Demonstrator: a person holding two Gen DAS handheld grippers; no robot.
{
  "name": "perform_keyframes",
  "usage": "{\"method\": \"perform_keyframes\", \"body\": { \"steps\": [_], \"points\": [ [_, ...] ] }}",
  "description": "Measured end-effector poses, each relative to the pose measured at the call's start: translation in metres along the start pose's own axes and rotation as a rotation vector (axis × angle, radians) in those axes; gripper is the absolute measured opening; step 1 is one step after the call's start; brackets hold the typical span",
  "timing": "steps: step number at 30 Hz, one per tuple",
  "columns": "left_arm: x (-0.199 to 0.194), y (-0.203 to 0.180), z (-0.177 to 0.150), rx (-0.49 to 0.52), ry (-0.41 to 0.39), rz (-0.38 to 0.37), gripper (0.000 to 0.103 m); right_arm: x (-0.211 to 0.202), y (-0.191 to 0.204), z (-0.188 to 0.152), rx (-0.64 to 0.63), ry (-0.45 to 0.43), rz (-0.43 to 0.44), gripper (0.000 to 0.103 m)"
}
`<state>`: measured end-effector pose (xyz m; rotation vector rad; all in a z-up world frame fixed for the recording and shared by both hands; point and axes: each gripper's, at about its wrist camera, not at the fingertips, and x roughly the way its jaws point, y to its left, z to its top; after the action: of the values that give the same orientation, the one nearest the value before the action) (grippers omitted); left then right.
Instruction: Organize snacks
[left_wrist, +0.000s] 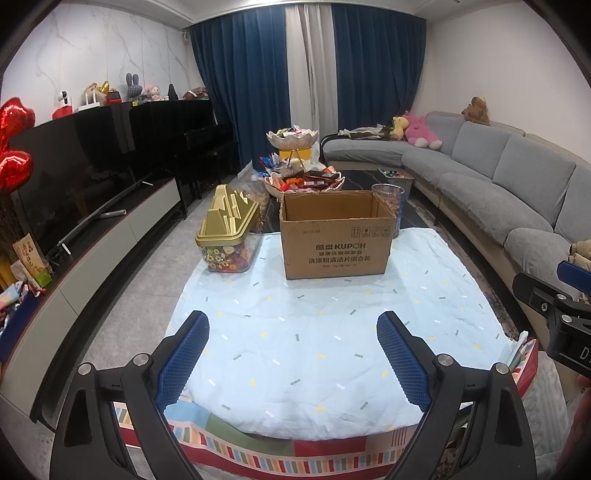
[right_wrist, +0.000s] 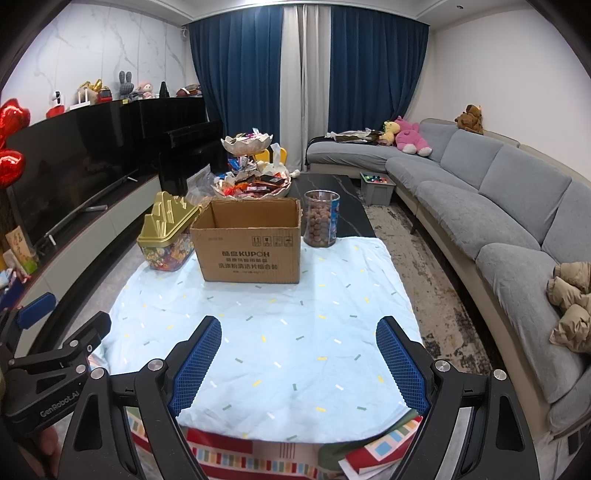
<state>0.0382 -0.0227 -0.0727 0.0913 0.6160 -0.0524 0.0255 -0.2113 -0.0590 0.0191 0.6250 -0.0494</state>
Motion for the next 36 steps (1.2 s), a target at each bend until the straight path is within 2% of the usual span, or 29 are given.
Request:
{"method": "perform_keyframes", "body": {
  "steps": [36],
  "points": [
    [-0.0032, -0.0028, 0.0052, -0.001, -0.007, -0.014, 0.095, -0.0007, -0.0019, 0.0011, 0.002, -0.002, -0.001, 0.087]
  ]
}}
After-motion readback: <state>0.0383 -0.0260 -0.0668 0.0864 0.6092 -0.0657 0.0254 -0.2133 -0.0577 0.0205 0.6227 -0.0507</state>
